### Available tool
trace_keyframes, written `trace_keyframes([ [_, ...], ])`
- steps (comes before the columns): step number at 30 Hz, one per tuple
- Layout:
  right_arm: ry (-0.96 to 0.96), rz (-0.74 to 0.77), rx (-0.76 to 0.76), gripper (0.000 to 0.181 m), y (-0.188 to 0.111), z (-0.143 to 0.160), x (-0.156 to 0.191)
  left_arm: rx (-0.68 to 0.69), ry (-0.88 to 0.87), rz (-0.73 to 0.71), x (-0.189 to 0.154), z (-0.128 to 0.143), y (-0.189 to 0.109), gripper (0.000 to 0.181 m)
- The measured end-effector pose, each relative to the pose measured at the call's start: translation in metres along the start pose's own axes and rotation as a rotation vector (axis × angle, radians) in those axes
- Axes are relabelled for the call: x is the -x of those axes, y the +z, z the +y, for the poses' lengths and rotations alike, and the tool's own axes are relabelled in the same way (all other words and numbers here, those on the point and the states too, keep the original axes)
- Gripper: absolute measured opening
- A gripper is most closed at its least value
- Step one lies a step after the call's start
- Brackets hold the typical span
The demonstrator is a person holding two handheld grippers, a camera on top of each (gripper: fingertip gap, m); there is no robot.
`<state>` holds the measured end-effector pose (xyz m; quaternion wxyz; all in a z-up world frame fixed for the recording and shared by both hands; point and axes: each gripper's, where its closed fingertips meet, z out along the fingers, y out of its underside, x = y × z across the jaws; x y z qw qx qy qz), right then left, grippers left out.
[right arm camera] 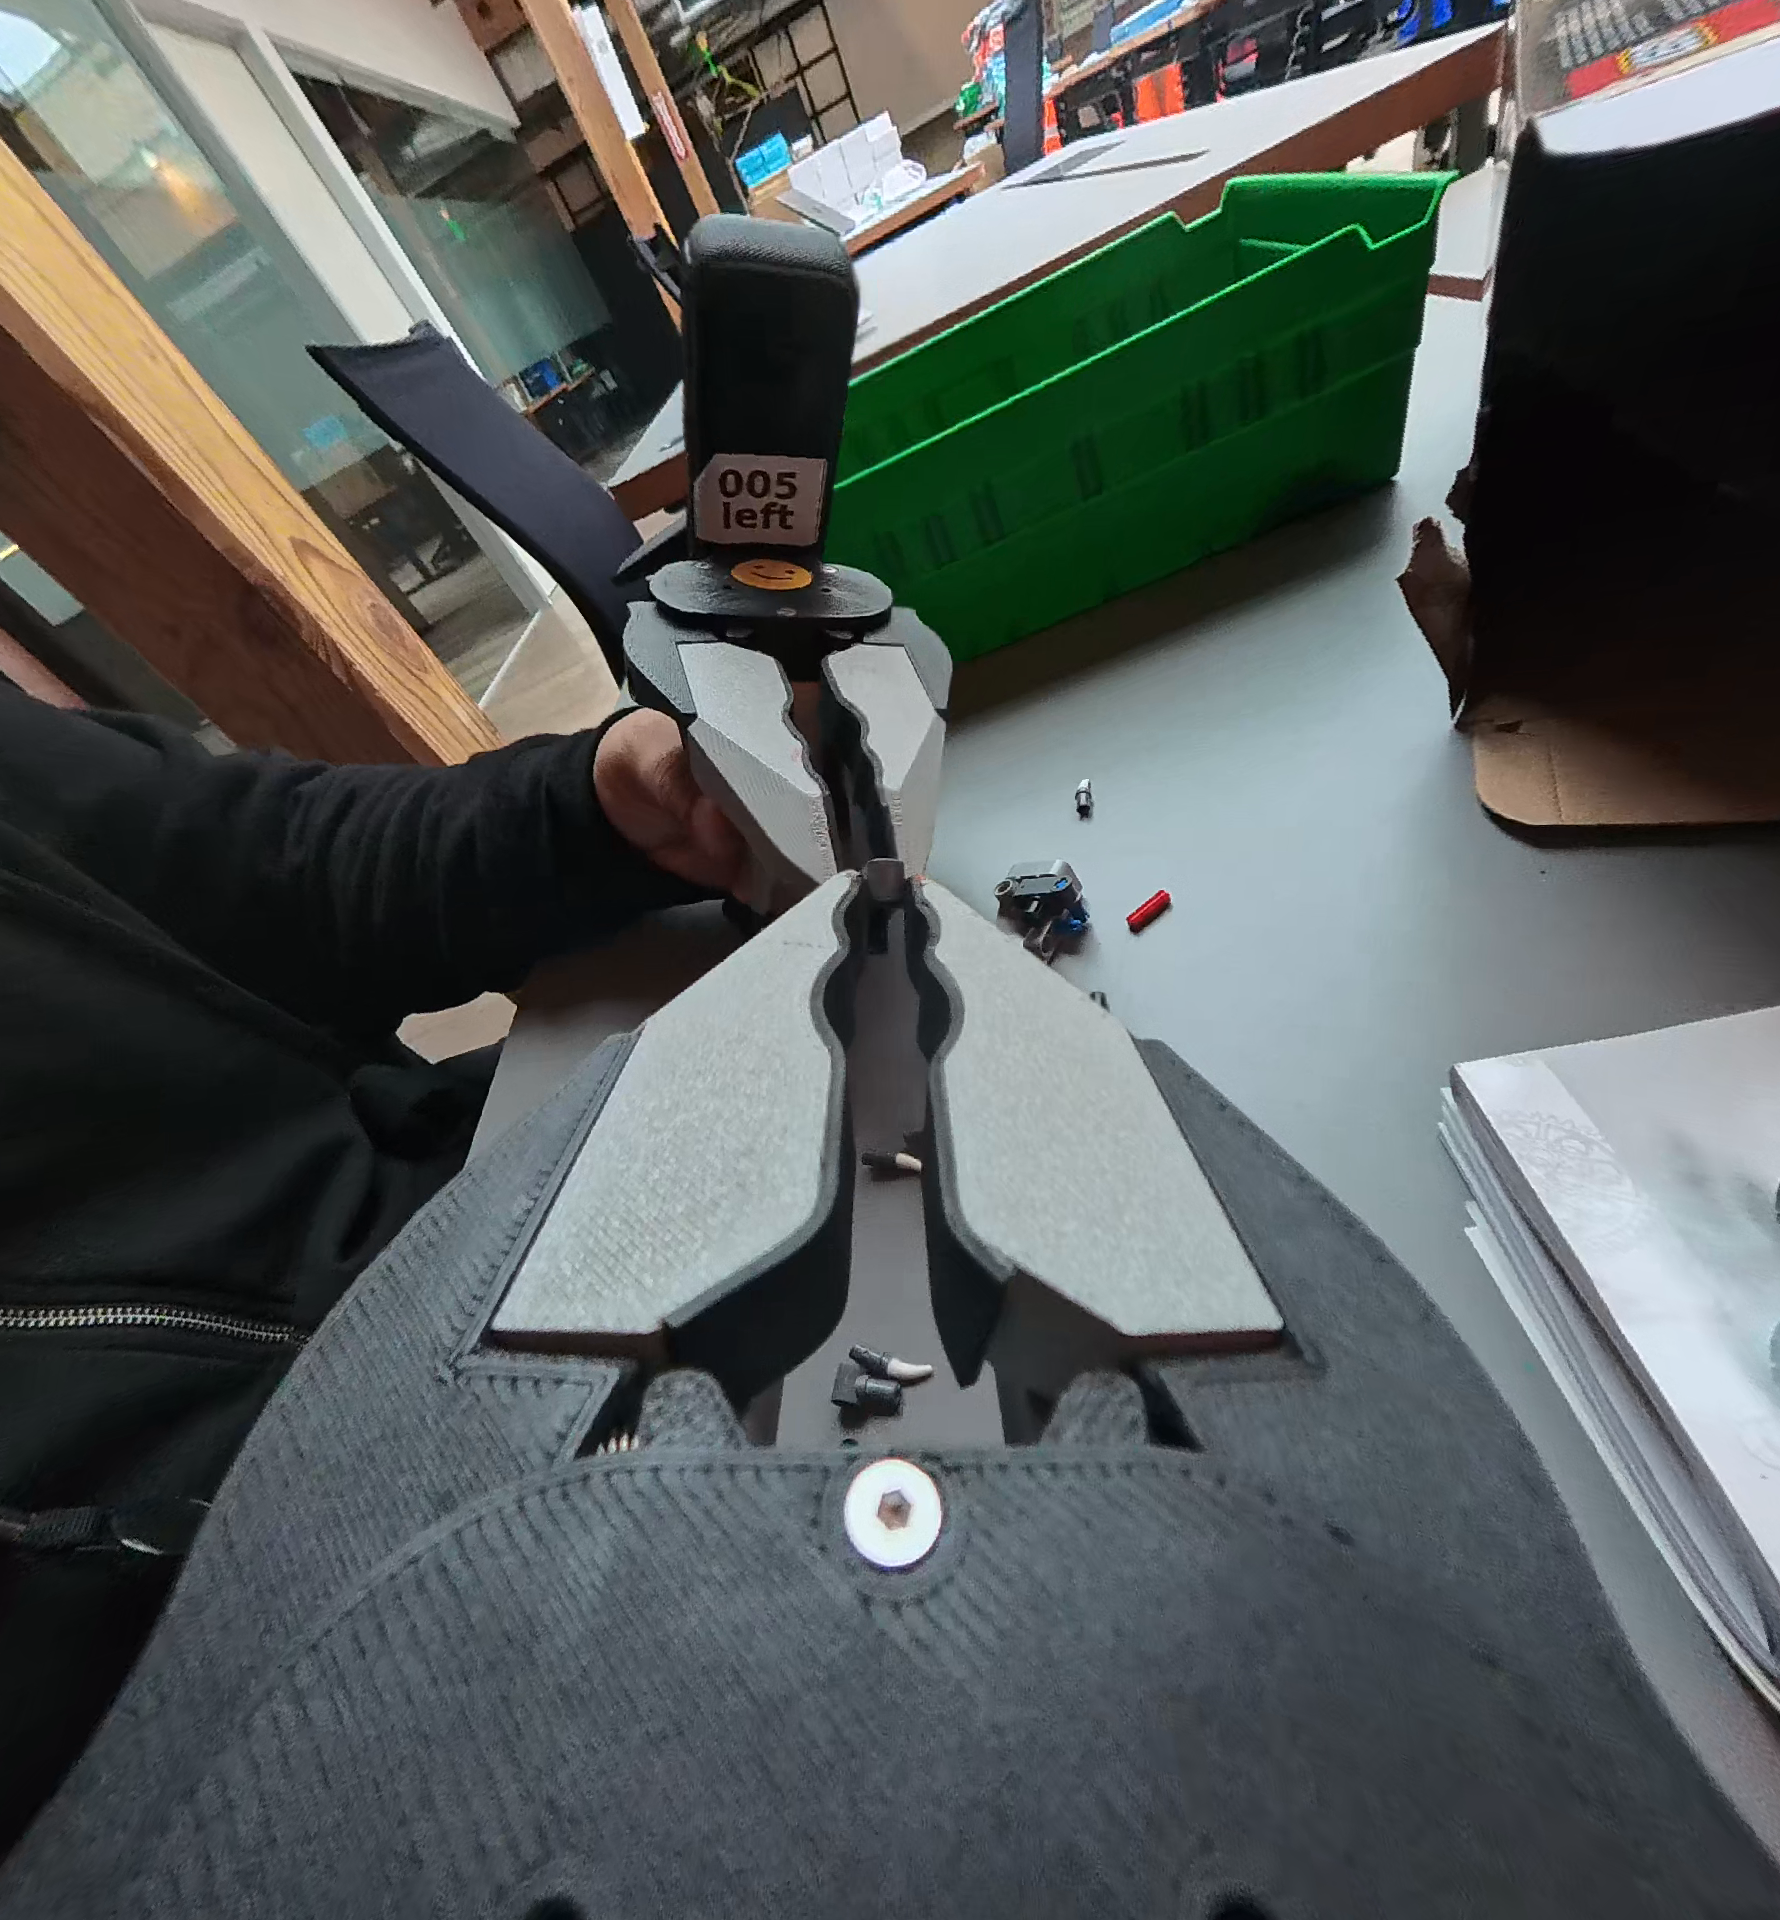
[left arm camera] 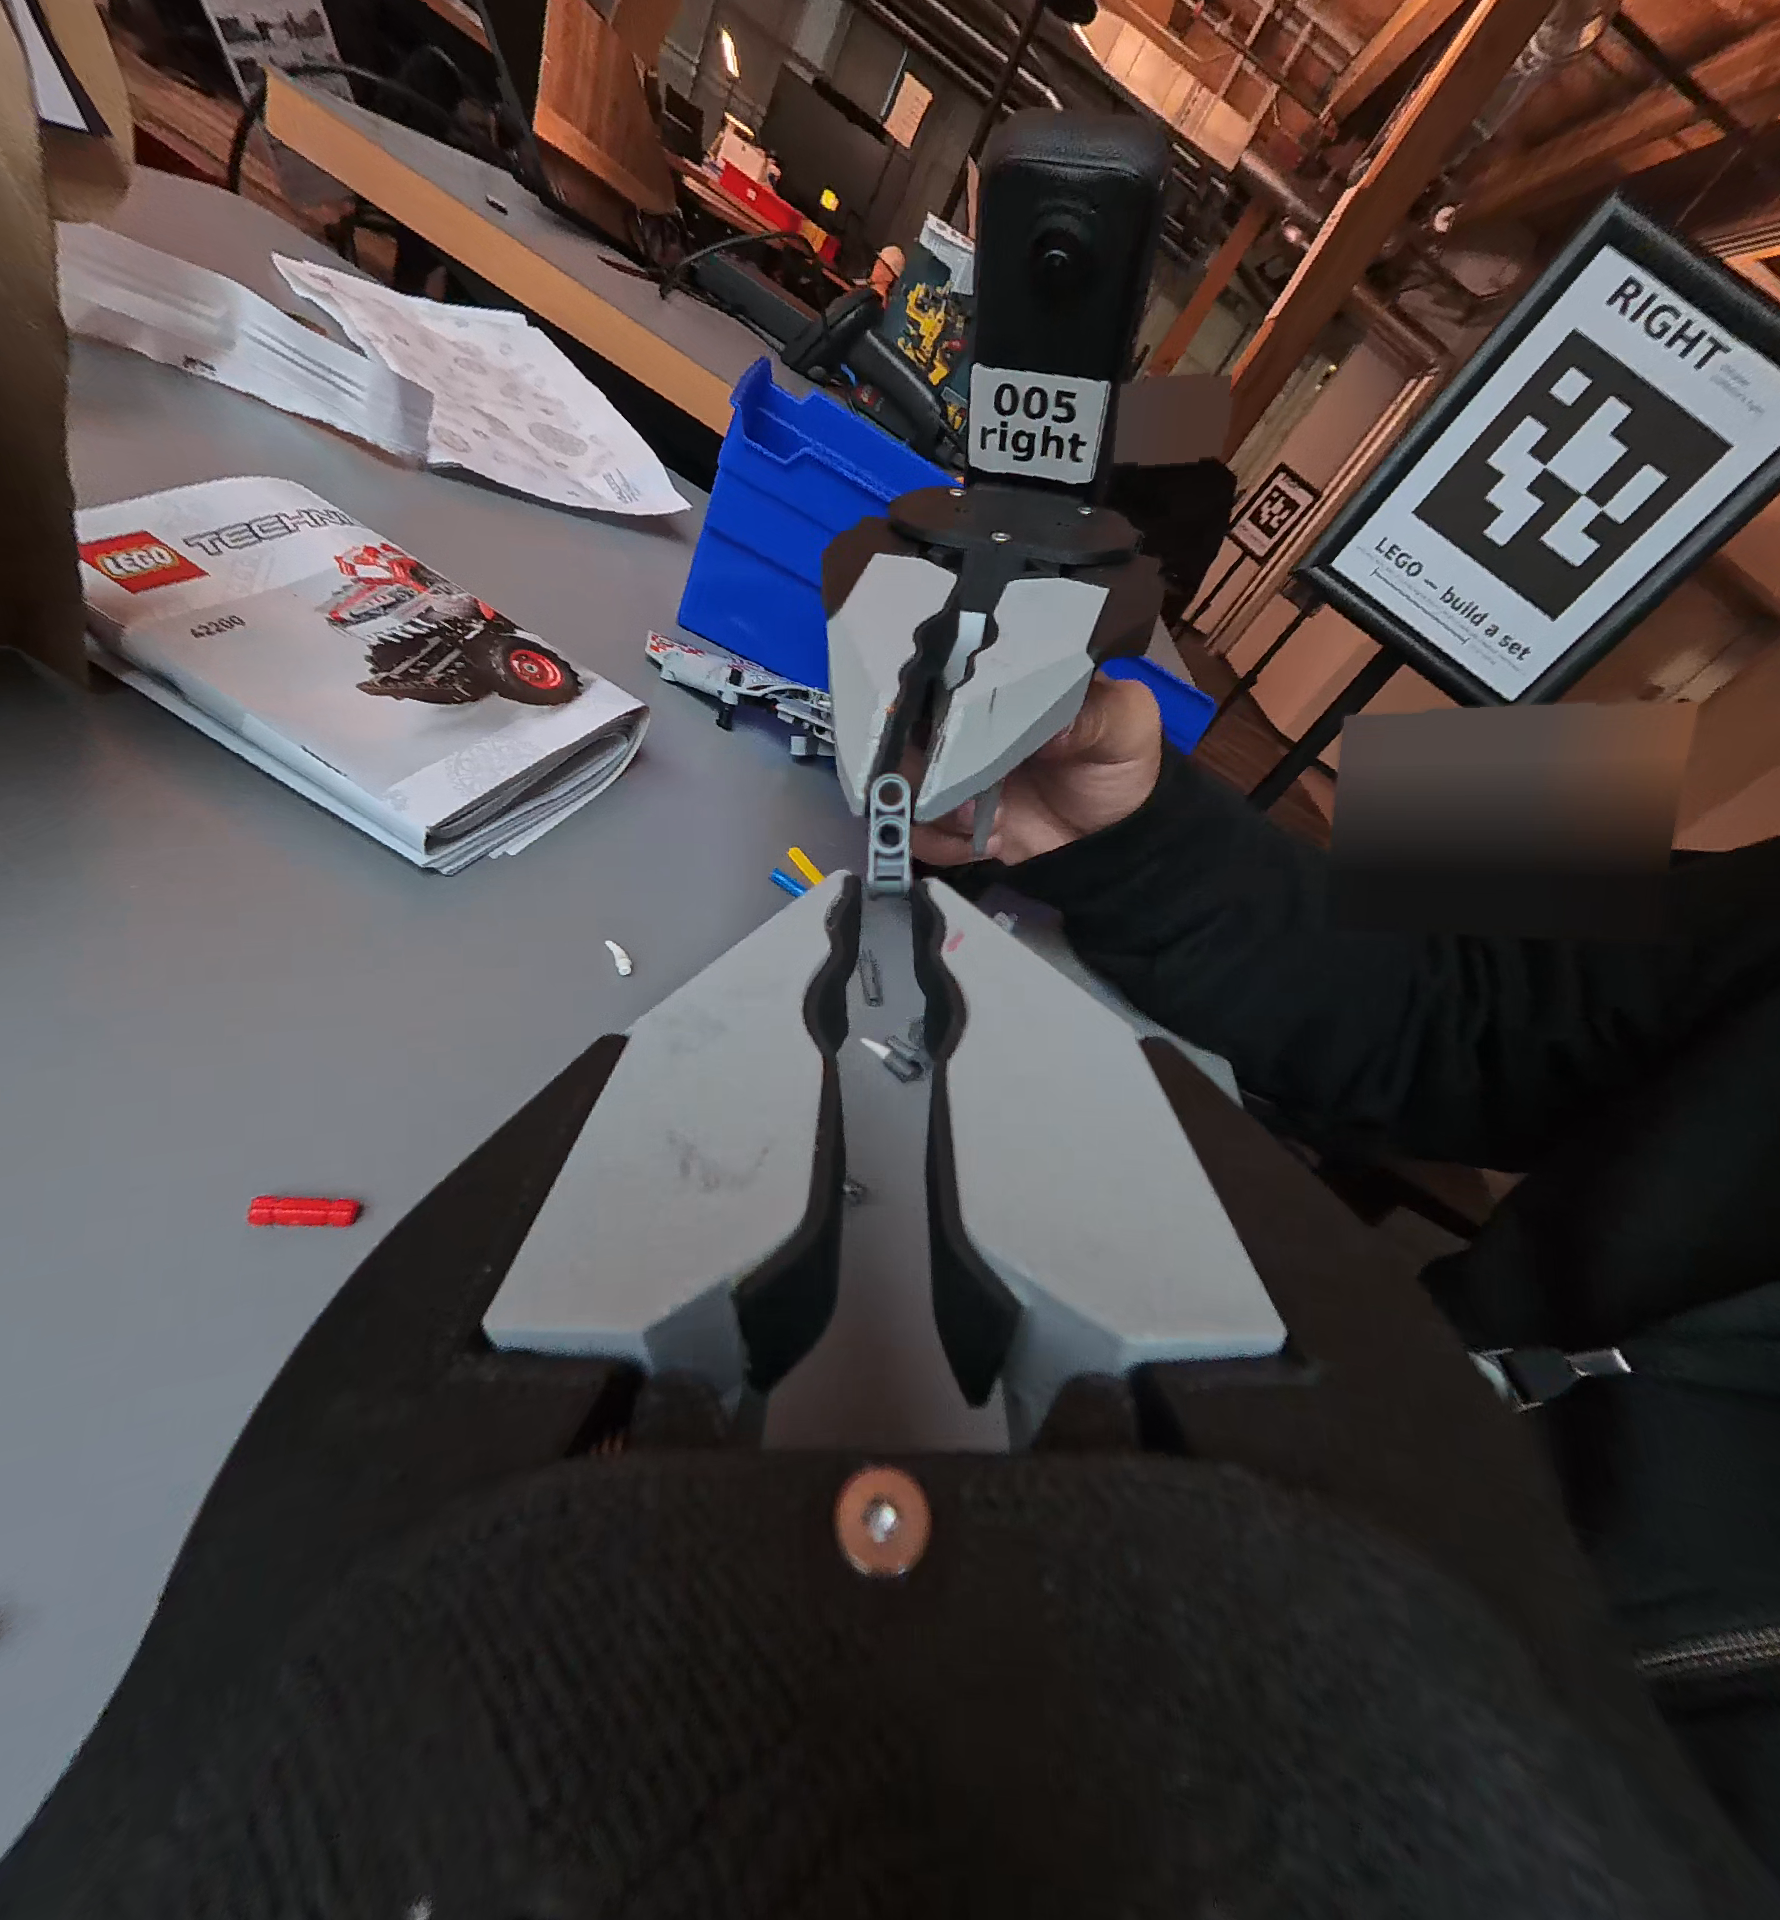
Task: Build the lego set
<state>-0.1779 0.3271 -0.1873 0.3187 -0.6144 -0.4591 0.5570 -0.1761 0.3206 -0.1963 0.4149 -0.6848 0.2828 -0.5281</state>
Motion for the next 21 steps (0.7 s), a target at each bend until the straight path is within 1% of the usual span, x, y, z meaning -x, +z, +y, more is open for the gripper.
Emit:
trace_keyframes([
  [2,0.005,-0.006,0.001,0.003,-0.0003,0.0002,0.0005,-0.012,0.002,-0.001,-0.0002,-0.0024,-0.0017,0.011],
  [4,-0.015,0.006,0.027,0.004,0.0016,0.0036,0.0006,-0.017,-0.022,0.025,-0.0025,-0.0030,-0.0008,0.012],
  [7,-0.051,0.015,0.058,0.003,0.0054,0.0074,0.0034,0.000,-0.031,0.028,-0.0025,0.0003,0.0006,0.007],
  [21,-0.065,0.023,0.013,0.003,0.0028,-0.0008,0.0056,0.012,-0.050,0.043,-0.0044,0.0032,0.0018,0.006],
])
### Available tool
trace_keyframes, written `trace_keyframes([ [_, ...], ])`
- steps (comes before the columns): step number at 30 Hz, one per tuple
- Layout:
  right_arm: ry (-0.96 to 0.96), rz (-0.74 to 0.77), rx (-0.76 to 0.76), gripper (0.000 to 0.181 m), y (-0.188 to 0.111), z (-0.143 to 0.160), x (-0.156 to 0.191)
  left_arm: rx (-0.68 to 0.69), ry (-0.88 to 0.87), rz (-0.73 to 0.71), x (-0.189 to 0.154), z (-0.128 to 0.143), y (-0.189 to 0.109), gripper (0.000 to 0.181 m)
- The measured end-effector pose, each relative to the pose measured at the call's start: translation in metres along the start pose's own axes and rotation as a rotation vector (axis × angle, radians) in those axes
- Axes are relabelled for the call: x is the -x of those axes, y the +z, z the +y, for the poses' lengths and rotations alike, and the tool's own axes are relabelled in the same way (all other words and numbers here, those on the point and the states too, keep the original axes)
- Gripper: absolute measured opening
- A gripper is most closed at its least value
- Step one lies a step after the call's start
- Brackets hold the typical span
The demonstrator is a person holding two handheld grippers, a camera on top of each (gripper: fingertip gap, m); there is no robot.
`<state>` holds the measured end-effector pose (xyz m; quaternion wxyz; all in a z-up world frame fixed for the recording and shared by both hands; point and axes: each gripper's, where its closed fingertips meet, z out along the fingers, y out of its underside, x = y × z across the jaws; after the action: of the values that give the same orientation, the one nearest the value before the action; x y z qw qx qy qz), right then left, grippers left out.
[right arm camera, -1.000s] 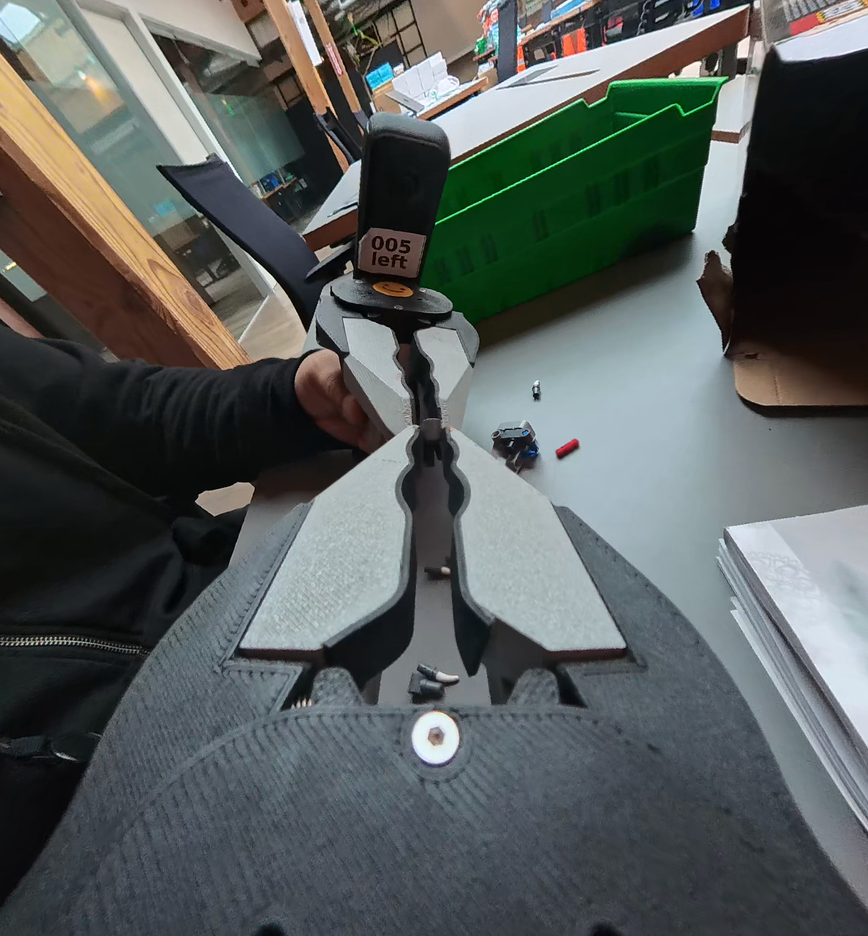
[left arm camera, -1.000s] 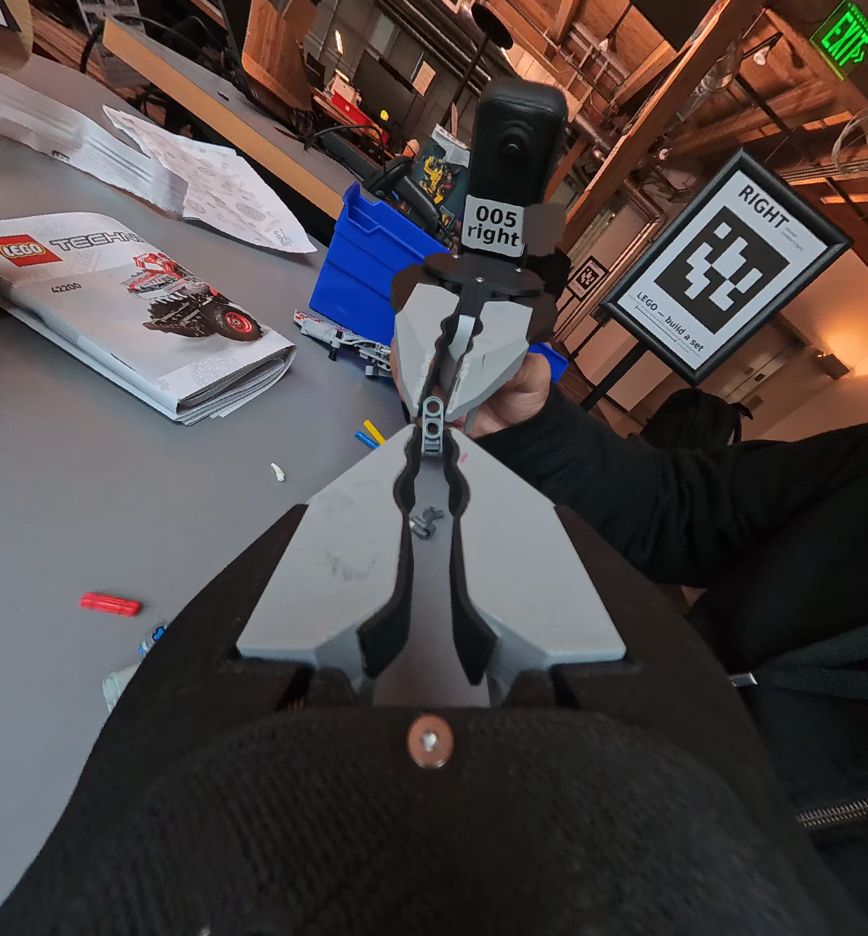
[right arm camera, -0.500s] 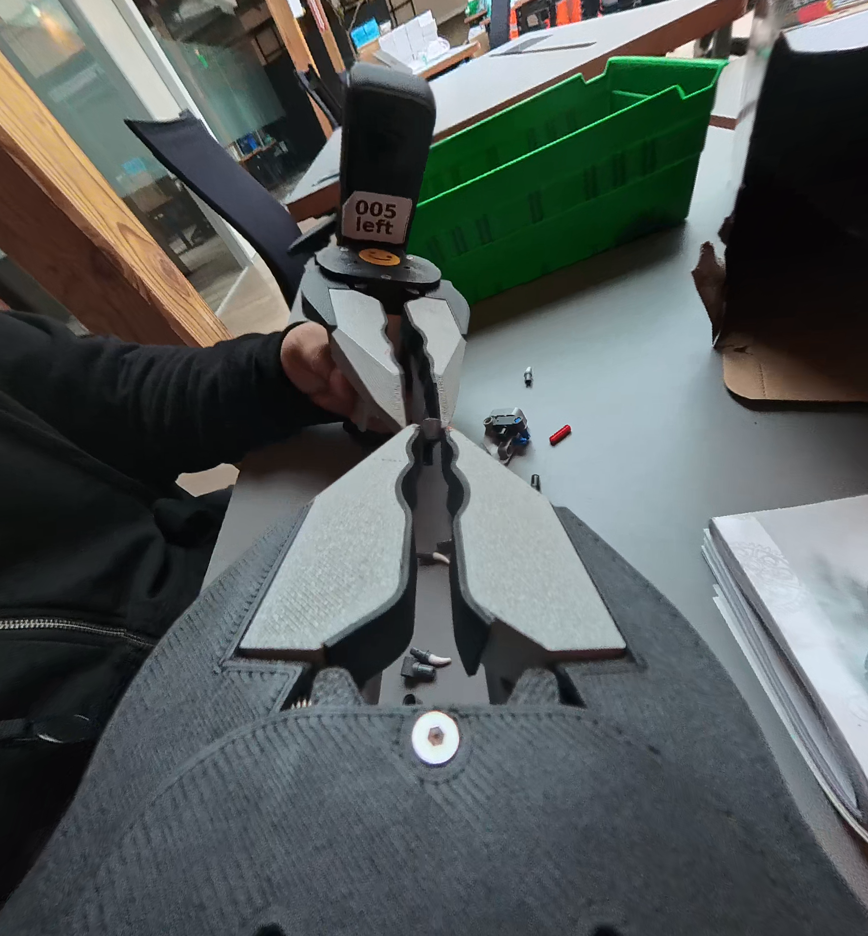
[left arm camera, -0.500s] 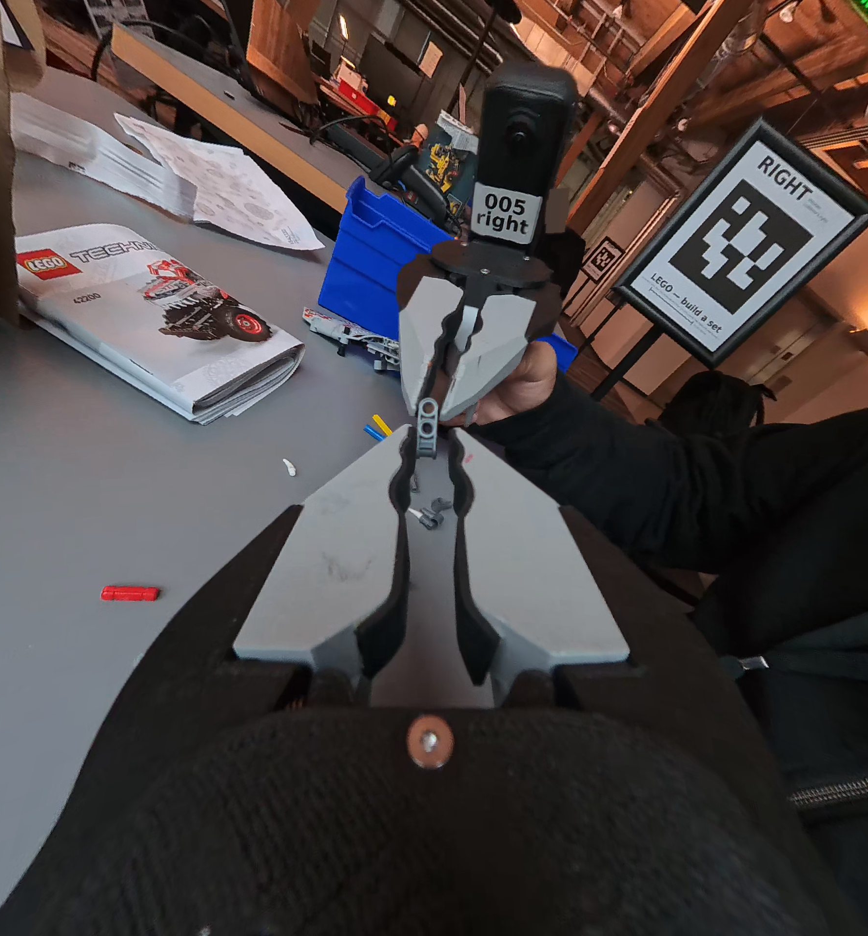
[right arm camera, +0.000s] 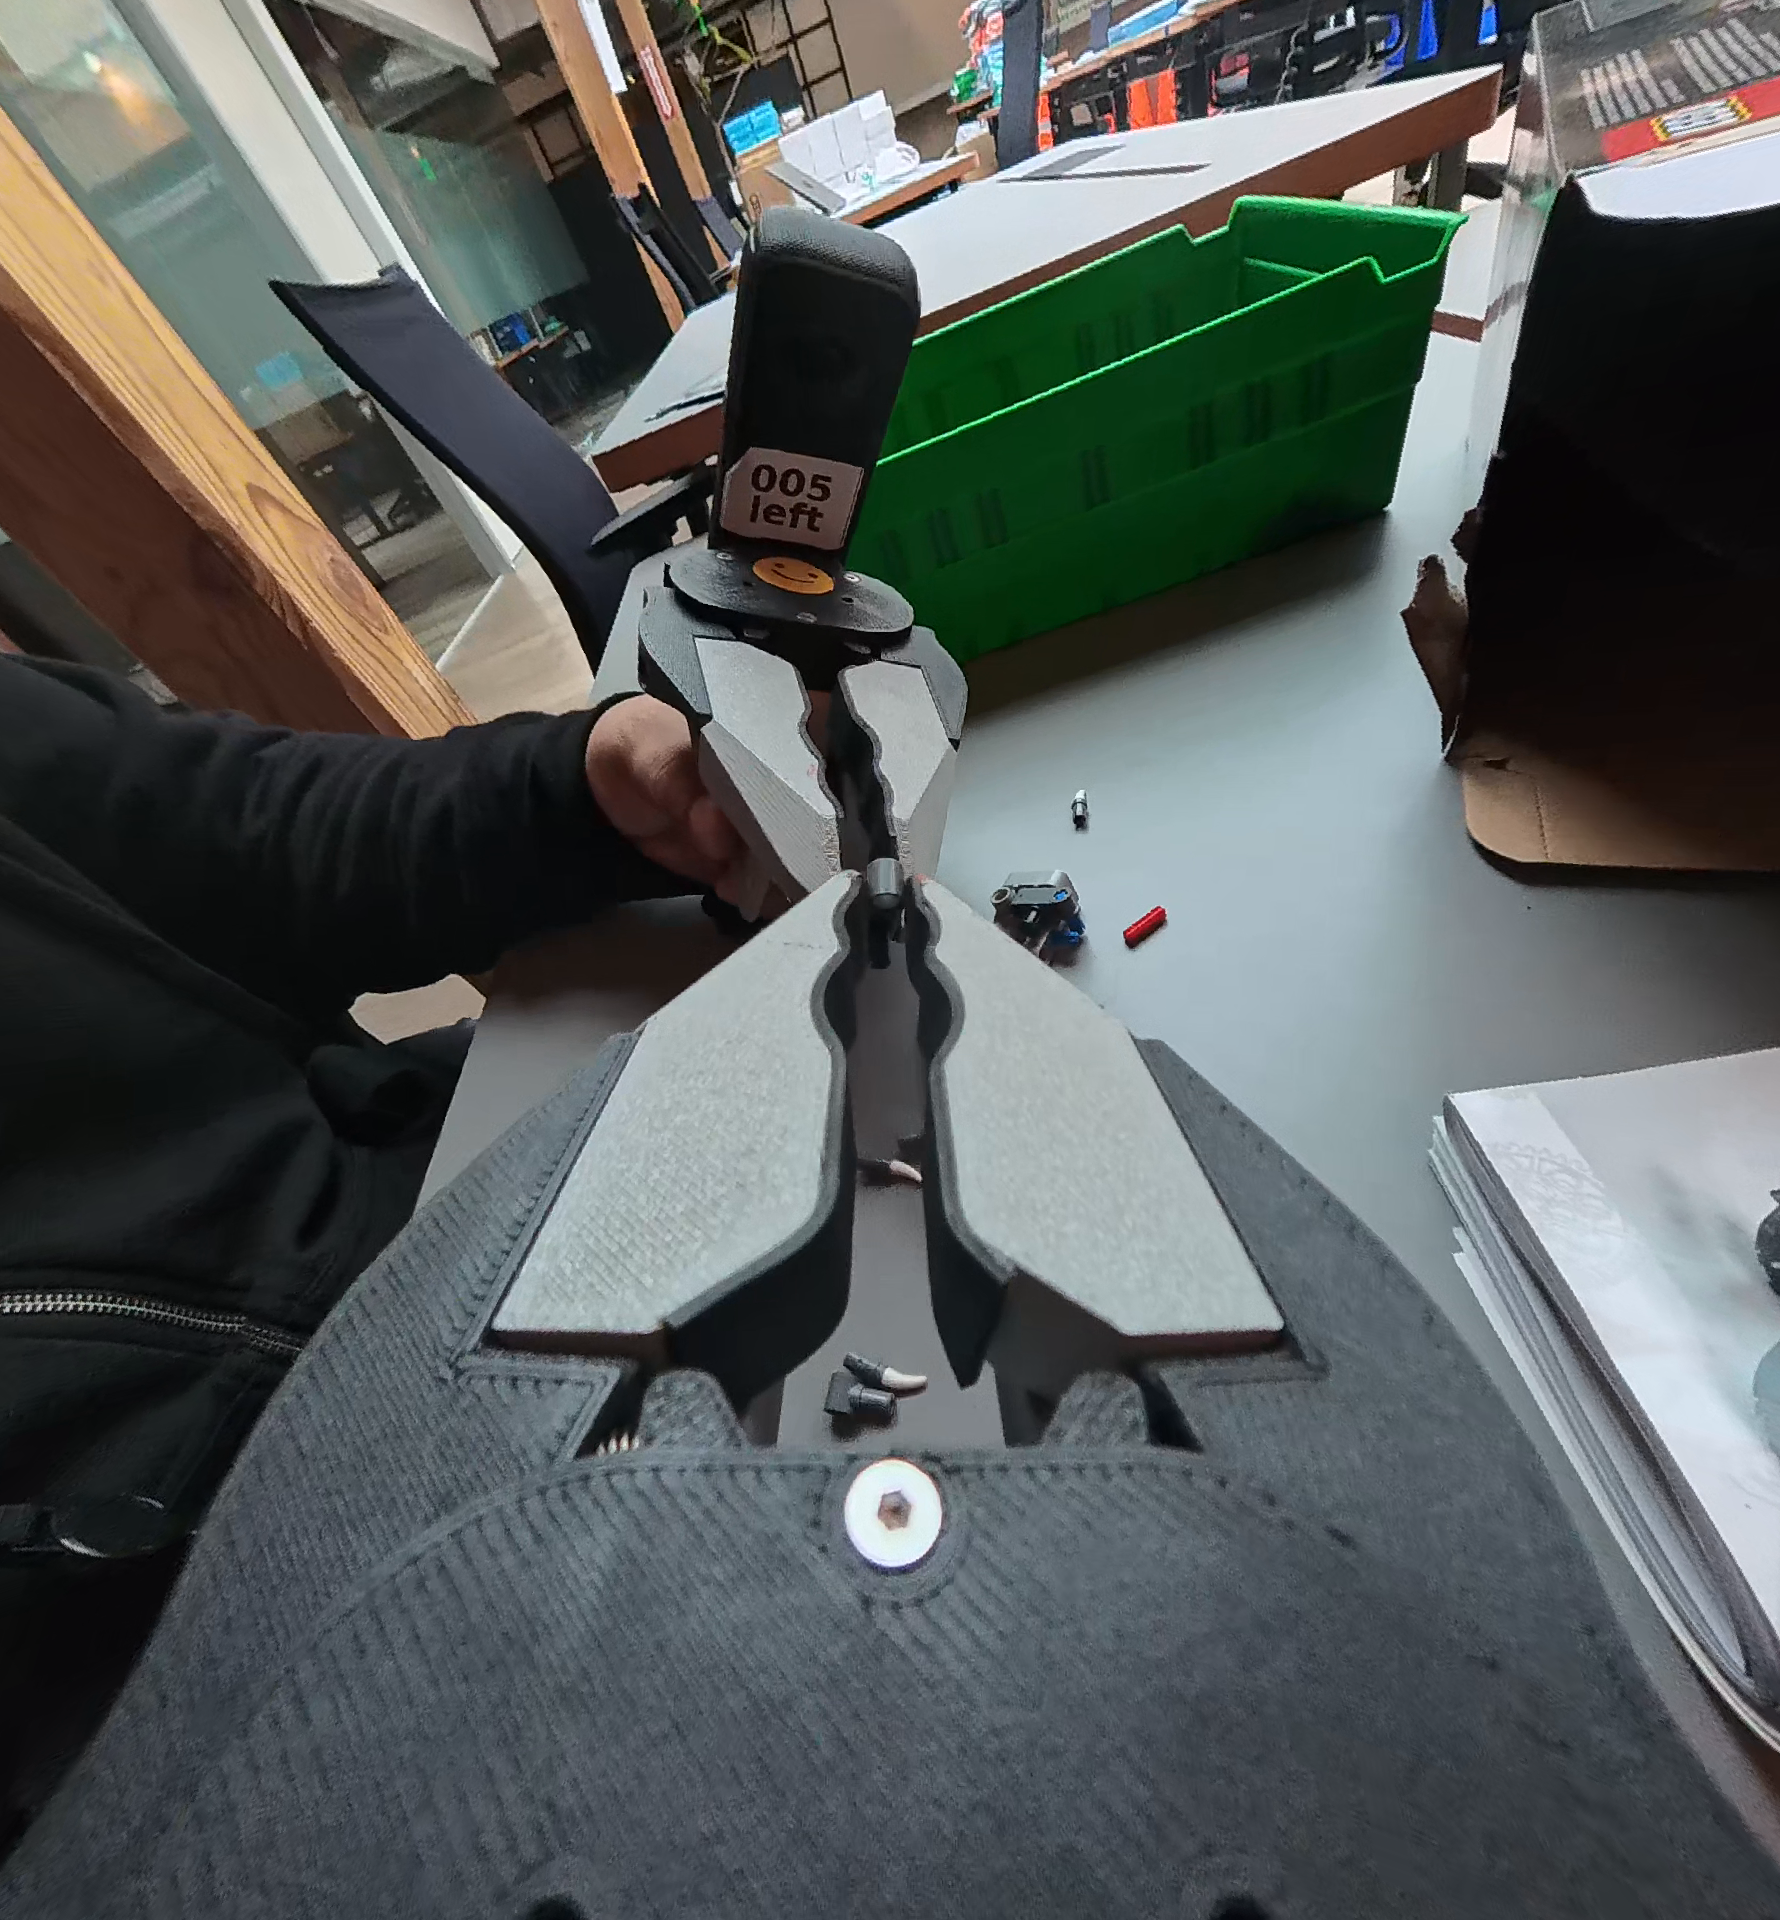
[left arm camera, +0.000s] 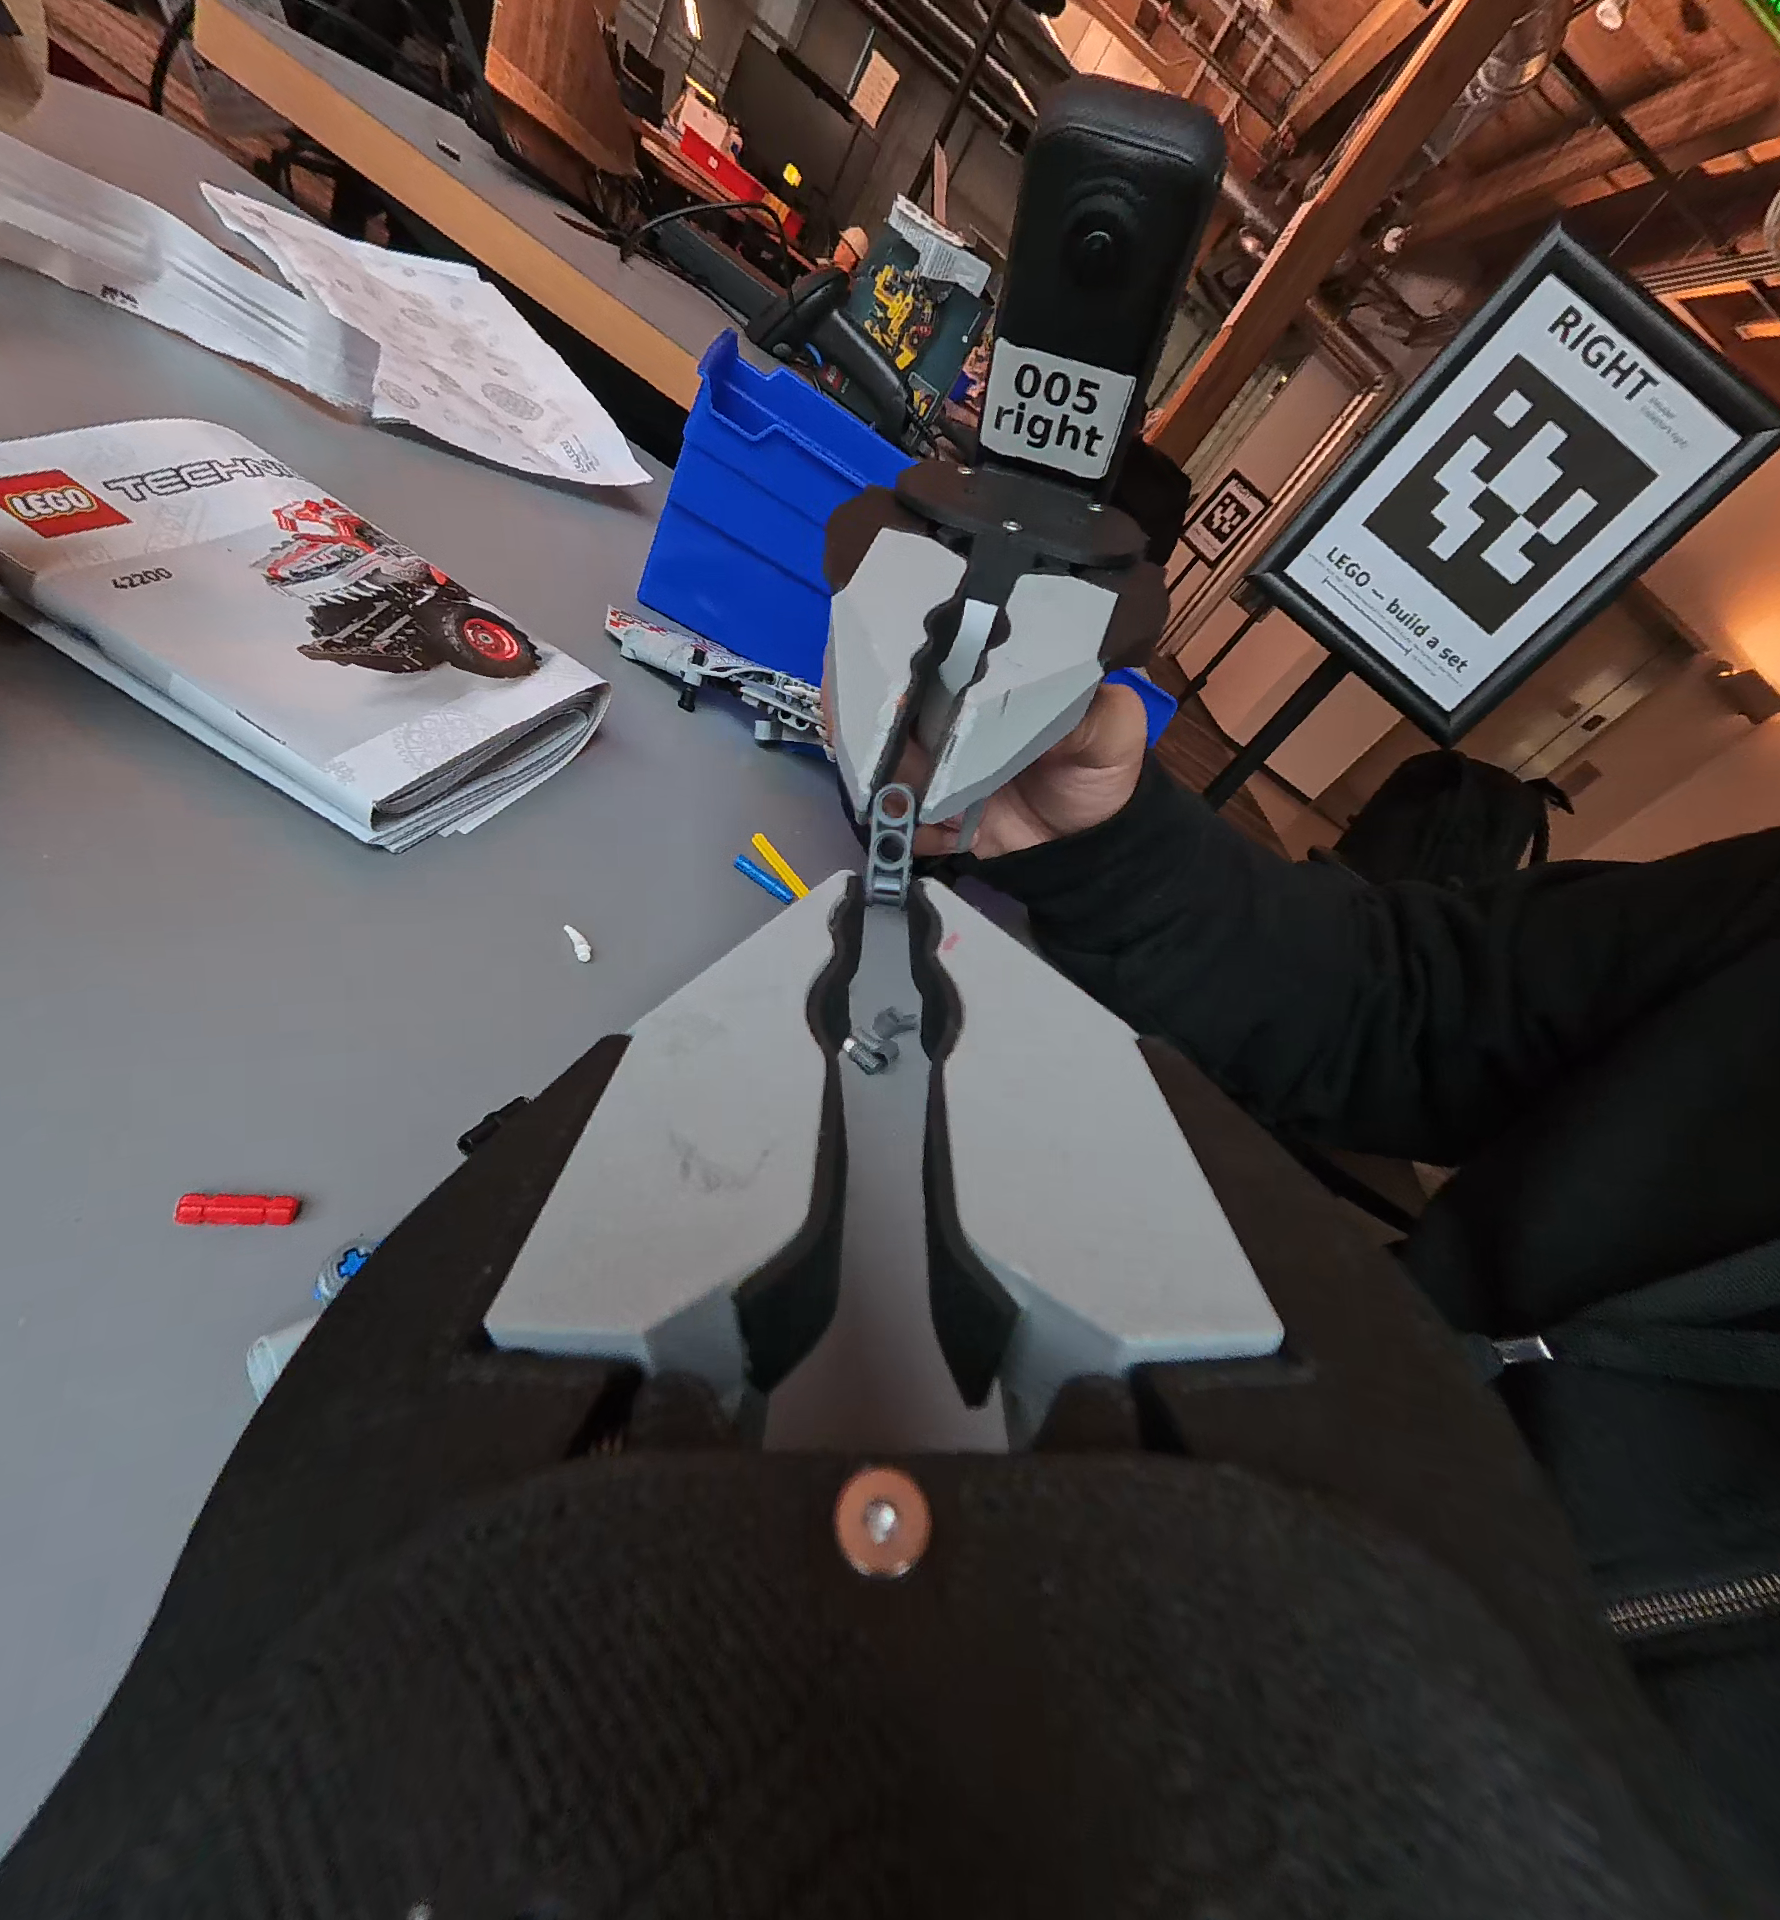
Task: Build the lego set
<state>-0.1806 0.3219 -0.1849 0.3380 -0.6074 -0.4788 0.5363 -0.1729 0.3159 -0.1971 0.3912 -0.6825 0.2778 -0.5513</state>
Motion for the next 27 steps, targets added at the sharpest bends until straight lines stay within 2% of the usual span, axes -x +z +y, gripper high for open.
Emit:
trace_keyframes([
  [7,0.022,-0.046,-0.008,0.003,0.001,0.000,0.005,0.010,0.019,0.017,-0.005,0.001,-0.001,0.006],
  [10,0.017,-0.075,0.051,0.002,-0.002,0.008,0.008,0.009,0.038,0.021,-0.007,0.000,-0.002,0.006],
  [27,-0.152,0.035,0.271,0.001,0.010,0.042,0.002,0.174,0.129,-0.086,0.003,0.022,-0.001,0.006],
])
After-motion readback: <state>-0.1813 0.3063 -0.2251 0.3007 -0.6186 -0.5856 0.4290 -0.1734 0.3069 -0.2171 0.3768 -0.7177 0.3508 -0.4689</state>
